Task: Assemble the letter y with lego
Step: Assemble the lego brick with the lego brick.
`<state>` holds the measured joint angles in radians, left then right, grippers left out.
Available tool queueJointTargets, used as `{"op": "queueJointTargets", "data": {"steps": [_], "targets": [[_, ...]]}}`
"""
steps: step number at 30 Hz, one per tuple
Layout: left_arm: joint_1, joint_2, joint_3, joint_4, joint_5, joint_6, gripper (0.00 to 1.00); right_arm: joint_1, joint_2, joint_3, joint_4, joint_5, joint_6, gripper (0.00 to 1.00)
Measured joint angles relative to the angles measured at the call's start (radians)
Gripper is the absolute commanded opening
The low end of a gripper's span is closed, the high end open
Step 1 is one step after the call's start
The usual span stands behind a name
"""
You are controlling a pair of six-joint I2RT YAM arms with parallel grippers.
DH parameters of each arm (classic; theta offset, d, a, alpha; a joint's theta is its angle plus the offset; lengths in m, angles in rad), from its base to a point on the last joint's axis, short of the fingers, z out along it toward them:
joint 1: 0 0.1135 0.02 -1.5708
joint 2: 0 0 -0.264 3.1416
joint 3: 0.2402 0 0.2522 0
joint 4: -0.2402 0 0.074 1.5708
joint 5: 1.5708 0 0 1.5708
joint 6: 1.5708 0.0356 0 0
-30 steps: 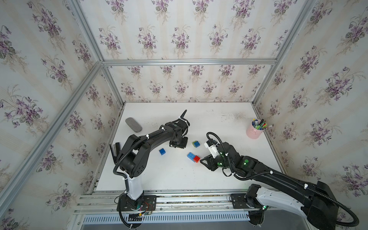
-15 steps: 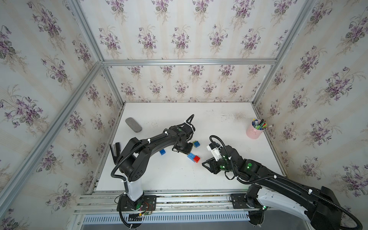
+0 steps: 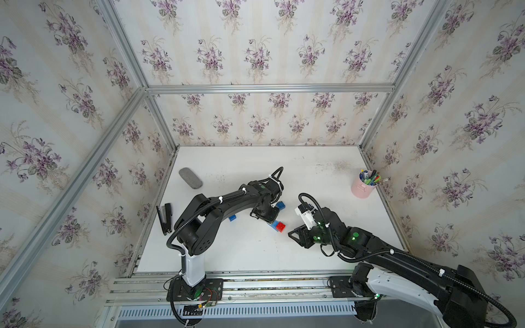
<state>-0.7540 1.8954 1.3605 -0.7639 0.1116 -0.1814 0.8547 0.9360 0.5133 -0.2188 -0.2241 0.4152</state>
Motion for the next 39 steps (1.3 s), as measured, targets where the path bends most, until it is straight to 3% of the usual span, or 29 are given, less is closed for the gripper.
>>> {"op": "queueJointTargets", "data": {"steps": [23,39], "targets": [[-0.004,0.053,0.039,-0.016,-0.080,0.027,0.29,0.000,0.000,0.010,0.000,-0.003,-0.004,0.41],[-0.037,0.061,0.022,-0.005,-0.142,0.006,0.21,0.000,-0.015,0.009,-0.004,0.001,-0.004,0.41]]}}
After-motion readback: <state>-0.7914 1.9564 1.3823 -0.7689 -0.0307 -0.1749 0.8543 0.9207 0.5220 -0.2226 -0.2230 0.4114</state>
